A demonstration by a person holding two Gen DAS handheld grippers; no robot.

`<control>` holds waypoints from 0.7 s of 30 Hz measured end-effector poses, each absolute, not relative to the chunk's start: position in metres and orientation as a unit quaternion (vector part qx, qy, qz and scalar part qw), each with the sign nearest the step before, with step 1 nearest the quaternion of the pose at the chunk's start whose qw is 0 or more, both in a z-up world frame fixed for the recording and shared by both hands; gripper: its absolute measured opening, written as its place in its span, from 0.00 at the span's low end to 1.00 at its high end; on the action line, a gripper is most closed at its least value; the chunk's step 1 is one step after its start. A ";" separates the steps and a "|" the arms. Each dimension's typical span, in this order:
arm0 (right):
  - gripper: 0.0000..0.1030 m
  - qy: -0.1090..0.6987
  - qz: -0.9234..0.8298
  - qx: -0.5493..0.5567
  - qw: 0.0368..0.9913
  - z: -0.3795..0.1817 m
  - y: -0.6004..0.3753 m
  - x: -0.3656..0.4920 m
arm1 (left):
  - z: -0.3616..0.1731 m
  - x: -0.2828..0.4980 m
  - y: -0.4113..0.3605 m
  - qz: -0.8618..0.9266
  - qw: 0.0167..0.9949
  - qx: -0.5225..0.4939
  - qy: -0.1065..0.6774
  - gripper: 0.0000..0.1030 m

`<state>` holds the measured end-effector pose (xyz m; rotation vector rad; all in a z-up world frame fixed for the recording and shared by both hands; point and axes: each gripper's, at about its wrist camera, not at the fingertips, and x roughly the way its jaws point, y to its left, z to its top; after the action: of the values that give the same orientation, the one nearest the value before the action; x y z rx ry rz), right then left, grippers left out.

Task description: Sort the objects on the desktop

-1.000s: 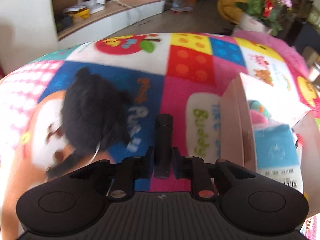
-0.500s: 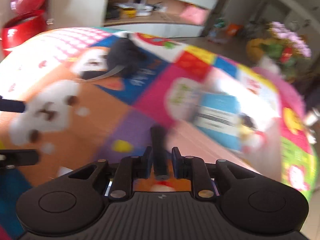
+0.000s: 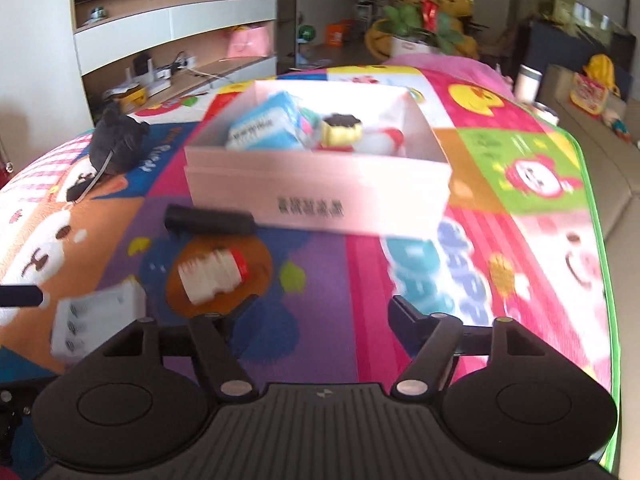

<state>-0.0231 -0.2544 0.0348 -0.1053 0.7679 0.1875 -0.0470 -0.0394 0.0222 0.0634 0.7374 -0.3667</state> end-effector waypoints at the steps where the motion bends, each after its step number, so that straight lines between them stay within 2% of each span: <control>1: 0.77 0.372 0.089 -0.051 0.922 0.032 -0.255 -0.026 | 0.021 -0.045 -0.043 -0.173 0.916 0.039 0.359 1.00; 8: 0.95 0.367 0.097 -0.024 0.925 0.021 -0.252 -0.037 | 0.021 -0.038 -0.041 -0.125 0.922 0.099 0.353 1.00; 13: 1.00 0.358 0.107 -0.033 0.927 0.021 -0.243 -0.041 | 0.021 -0.029 -0.014 -0.050 0.927 0.119 0.353 1.00; 17: 1.00 0.371 0.125 -0.028 0.920 0.019 -0.237 -0.041 | 0.026 -0.028 0.010 -0.038 0.929 0.084 0.358 1.00; 21: 1.00 0.374 0.134 -0.030 0.917 0.017 -0.232 -0.042 | 0.030 -0.028 0.017 -0.108 0.921 -0.006 0.374 1.00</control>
<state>-0.0424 -0.2324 0.0172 -0.0608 0.7704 0.2764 -0.0275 0.0171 0.0302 -0.0121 0.7685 -0.2212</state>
